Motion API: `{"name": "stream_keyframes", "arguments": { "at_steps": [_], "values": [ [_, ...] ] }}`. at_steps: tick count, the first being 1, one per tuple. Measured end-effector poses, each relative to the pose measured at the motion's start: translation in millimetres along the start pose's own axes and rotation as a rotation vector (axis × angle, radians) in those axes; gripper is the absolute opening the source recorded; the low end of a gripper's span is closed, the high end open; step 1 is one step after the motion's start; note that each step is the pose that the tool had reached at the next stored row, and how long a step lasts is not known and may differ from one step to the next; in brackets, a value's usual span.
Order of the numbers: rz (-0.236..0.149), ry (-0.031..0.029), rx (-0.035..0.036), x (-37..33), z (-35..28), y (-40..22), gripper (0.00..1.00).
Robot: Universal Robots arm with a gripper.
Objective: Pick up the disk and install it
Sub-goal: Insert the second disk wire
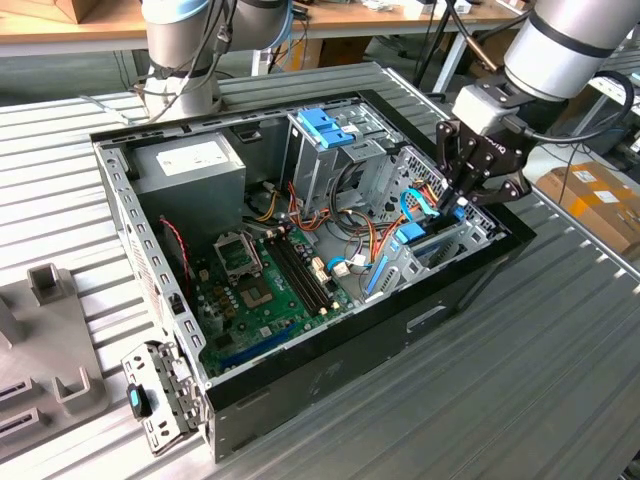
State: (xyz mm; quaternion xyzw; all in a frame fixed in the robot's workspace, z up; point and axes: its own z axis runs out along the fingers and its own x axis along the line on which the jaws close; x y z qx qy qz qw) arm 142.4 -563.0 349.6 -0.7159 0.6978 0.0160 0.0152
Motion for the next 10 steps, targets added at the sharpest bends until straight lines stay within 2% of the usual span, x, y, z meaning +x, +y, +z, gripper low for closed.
{"name": "stream_keyframes", "arguments": {
  "at_steps": [10],
  "values": [
    [0.000, 0.0003, 0.0000, 0.2, 4.4, 0.0, 0.16]
  ]
}}
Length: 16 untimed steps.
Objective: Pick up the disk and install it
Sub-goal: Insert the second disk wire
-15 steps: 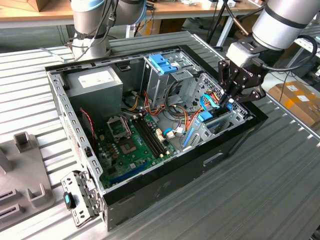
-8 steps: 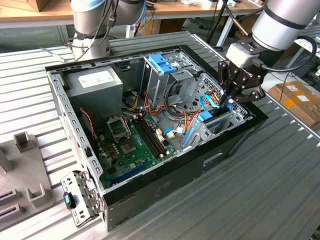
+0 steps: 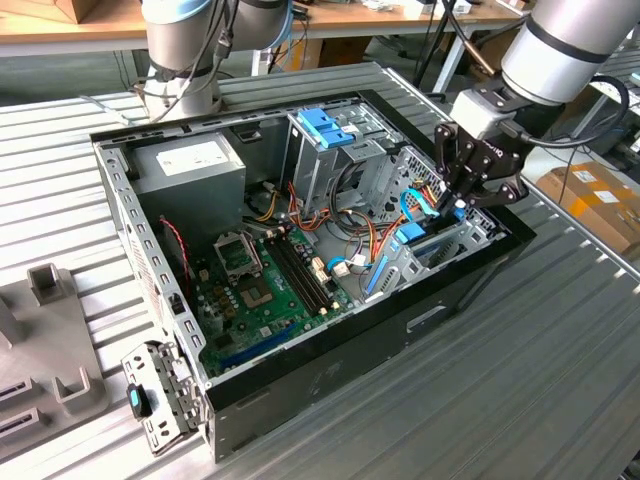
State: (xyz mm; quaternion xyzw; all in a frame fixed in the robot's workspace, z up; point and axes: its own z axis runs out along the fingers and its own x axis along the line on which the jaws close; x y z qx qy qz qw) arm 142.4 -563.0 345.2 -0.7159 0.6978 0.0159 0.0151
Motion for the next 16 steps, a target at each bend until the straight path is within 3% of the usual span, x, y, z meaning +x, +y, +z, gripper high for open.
{"name": "stream_keyframes", "arguments": {
  "at_steps": [16],
  "values": [
    [0.000, -0.0003, -0.0005, 0.2, 6.1, 0.0, 0.16]
  ]
}}
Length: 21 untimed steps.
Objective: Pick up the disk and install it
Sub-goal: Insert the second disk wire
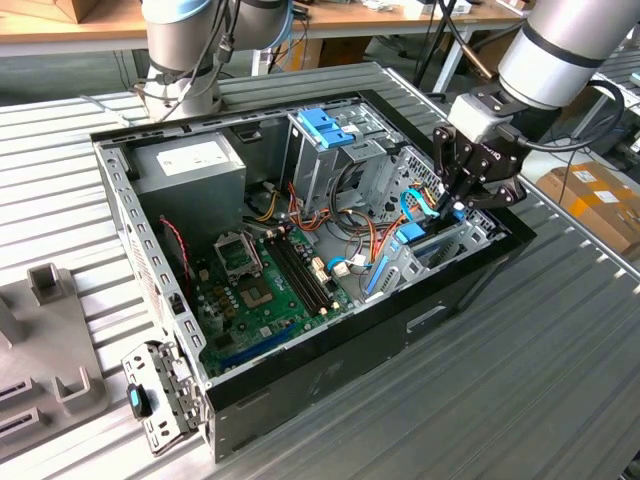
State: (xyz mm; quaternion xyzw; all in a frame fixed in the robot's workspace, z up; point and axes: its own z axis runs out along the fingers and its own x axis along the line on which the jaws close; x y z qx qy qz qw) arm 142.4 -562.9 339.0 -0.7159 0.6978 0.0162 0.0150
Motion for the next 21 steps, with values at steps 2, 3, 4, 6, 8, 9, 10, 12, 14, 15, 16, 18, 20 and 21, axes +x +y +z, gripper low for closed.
{"name": "stream_keyframes", "arguments": {
  "at_steps": [2, 3, 4, 6, 8, 9, 10, 12, 14, 15, 16, 18, 20, 21],
  "values": [
    [0.000, 0.0006, -0.0001, 0.1, -0.1, 0.0, 0.24],
    [0.000, 0.0016, -0.0001, 0.0, -0.5, 0.0, 0.24],
    [0.000, 0.0016, -0.0001, 0.1, -0.5, 0.0, 0.24],
    [0.000, 0.0020, -0.0001, 0.1, -1.1, 0.0, 0.24],
    [0.000, 0.0027, -0.0001, -0.2, -4.7, 0.0, 0.24],
    [0.000, 0.0027, -0.0001, -0.3, -7.1, 0.0, 0.24],
    [0.000, 0.0028, -0.0001, -0.5, -10.9, 0.0, 0.24],
    [0.000, 0.0026, -0.0002, -0.8, -17.8, 0.0, 0.24],
    [0.000, 0.0026, -0.0001, -1.1, -24.1, 0.0, 0.24],
    [0.000, 0.0026, -0.0001, -1.2, -27.2, 0.0, 0.24],
    [0.000, 0.0024, -0.0001, -1.2, -27.8, 0.0, 0.24],
    [0.000, 0.0023, -0.0001, -1.3, -27.9, 0.0, 0.24],
    [0.000, 0.0026, -0.0002, -1.3, -28.1, 0.0, 0.24],
    [0.000, 0.0027, -0.0001, -1.3, -29.0, 0.0, 0.24]
  ]
}}
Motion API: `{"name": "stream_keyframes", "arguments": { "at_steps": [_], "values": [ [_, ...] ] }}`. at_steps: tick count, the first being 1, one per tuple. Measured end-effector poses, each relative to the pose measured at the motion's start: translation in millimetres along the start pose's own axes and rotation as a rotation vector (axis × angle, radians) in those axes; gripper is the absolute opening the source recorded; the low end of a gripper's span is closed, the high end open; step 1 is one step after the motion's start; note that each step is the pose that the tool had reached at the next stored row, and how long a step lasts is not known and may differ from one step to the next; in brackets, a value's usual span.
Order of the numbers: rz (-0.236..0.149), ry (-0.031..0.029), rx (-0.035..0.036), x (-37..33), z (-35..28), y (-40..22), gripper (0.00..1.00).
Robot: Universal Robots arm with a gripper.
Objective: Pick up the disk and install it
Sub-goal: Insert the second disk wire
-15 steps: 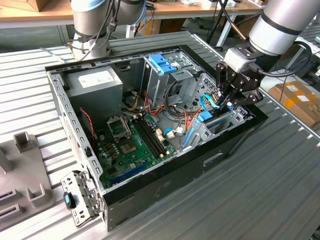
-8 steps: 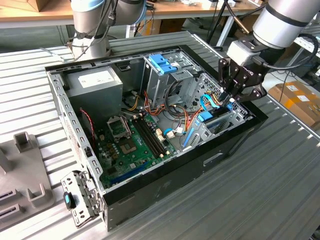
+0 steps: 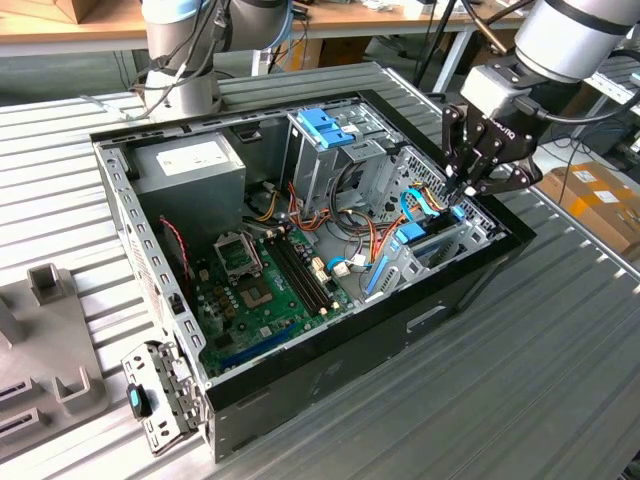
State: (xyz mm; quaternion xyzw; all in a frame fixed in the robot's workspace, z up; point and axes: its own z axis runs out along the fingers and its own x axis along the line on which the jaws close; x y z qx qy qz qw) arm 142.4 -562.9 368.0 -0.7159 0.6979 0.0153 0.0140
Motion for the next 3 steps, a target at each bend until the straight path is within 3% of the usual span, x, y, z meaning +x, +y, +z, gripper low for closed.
{"name": "stream_keyframes", "arguments": {
  "at_steps": [3],
  "values": [
    [0.000, 0.0000, 0.0000, 0.0, -0.7, 0.0, 0.24]
  ]
}}
